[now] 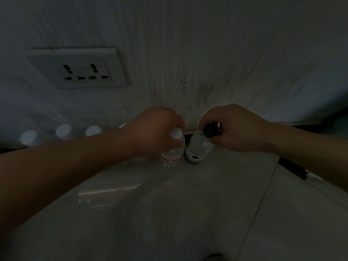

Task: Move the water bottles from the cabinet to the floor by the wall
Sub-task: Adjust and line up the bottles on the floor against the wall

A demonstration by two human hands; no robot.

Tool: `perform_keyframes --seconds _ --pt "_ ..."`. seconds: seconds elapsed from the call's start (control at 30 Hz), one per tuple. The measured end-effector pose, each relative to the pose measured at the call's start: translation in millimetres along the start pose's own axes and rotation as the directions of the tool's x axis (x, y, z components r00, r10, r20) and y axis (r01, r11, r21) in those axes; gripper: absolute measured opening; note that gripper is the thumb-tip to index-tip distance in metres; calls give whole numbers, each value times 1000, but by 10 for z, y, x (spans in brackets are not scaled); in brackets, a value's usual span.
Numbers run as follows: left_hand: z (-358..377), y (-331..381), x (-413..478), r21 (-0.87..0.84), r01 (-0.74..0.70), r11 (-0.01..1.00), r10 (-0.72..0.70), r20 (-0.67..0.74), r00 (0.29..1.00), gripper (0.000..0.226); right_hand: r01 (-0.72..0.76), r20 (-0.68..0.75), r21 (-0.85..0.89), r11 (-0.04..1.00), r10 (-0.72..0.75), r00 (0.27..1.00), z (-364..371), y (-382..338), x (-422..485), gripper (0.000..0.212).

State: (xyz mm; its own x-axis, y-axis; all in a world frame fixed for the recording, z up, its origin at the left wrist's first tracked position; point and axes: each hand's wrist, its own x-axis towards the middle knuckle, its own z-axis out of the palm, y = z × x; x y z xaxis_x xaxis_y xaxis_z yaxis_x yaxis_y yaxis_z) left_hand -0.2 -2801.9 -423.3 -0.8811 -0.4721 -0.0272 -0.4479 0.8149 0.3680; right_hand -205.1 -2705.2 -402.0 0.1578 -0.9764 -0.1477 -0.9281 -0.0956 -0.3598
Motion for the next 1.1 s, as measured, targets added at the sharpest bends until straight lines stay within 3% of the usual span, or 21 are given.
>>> perform_keyframes --seconds 0.27,0.67,1.1 --pt "-52 -228 -131 -6 39 999 -39 -7 999 35 49 28 -6 999 -49 998 54 -166 208 40" --pt "4 -384 -199 -9 30 999 -30 5 1000 25 84 59 23 996 -85 995 196 -274 351 41" --pt "-3 -418 -212 -37 14 999 -12 69 998 41 32 12 -22 999 -32 999 227 -291 359 51"
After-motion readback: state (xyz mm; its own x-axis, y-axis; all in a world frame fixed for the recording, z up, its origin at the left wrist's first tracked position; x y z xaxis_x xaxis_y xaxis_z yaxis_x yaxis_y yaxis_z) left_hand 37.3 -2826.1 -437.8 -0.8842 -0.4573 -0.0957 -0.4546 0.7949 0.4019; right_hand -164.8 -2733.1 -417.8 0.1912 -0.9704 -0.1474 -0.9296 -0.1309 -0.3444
